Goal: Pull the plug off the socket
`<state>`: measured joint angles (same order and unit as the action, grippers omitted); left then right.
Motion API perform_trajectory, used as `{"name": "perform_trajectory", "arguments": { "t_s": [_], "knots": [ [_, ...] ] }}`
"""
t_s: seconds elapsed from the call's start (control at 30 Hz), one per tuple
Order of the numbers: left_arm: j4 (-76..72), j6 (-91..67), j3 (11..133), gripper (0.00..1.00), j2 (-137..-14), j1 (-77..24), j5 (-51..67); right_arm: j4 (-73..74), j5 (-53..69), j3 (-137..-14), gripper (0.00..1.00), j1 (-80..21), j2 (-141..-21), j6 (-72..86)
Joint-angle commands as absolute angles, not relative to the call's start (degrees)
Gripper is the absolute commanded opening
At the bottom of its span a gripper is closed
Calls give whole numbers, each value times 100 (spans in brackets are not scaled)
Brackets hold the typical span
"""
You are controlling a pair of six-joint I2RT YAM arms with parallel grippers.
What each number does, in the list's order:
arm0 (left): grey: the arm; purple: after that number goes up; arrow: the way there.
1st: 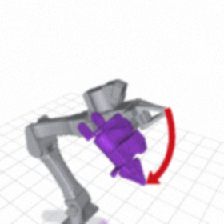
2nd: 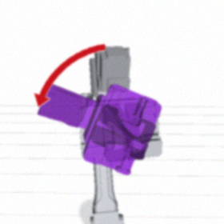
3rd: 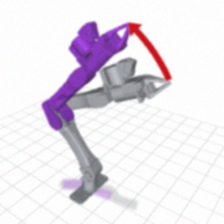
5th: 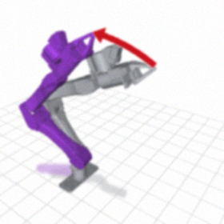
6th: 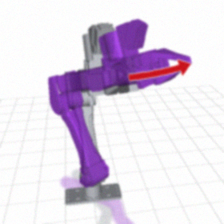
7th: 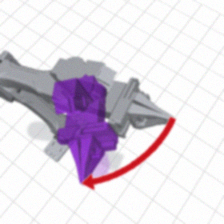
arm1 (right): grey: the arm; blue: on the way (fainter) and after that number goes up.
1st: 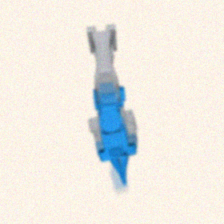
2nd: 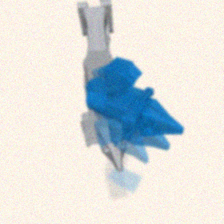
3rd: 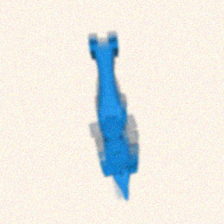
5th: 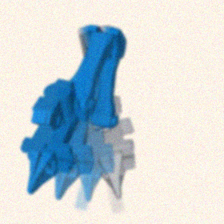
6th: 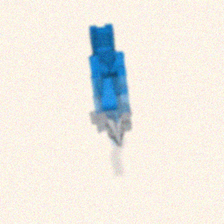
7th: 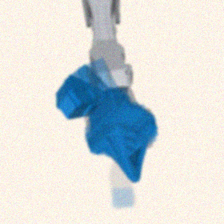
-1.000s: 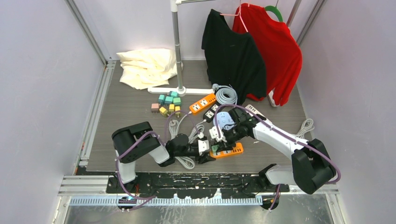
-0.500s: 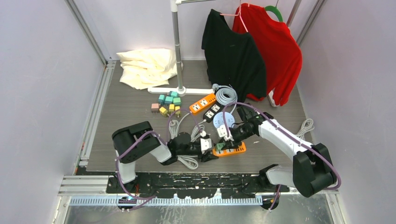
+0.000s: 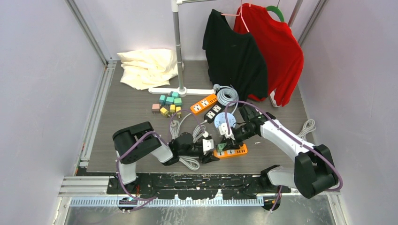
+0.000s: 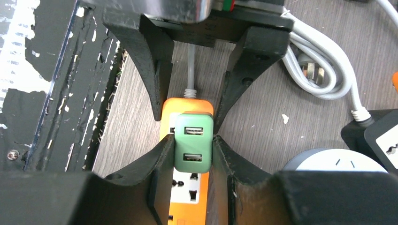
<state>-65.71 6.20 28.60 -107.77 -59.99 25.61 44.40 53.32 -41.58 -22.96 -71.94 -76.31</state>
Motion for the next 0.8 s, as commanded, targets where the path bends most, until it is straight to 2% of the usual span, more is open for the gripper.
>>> {"name": "perform_trajectory", "arguments": {
  "t_s": [0.0,0.2,0.27,0.3,0.4,0.5,0.63,0.77],
  "knots": [
    [-6196,678,2937,0,-10723,-5941,2452,4702,5727,-4420,1,-2135,-6893,-7451],
    [-6177,662,2953,0,-10715,-5936,2461,5149,5685,-4483,1,-2003,-7010,-7884],
    [-6185,639,2945,3,-10695,-5941,2440,5364,5695,-4600,1,-1956,-7052,-7966],
    [-6187,621,2942,9,-10670,-5934,2432,5496,5702,-4670,1,-1886,-7066,-7993],
    [-6260,450,2879,40,-10520,-5933,2261,5957,5861,-4925,1,-1579,-7056,-8038],
    [-6316,28,2845,63,-10315,-5942,1928,6349,6154,-5080,1,-1284,-7065,-8042],
    [-5826,-311,2965,72,-9829,-5946,1812,6832,6341,-5381,1,-1060,-7251,-7936],
    [-4940,-613,3113,75,-9118,-5949,1685,7189,6527,-5686,1,-955,-7516,-7684]
  ]
}}
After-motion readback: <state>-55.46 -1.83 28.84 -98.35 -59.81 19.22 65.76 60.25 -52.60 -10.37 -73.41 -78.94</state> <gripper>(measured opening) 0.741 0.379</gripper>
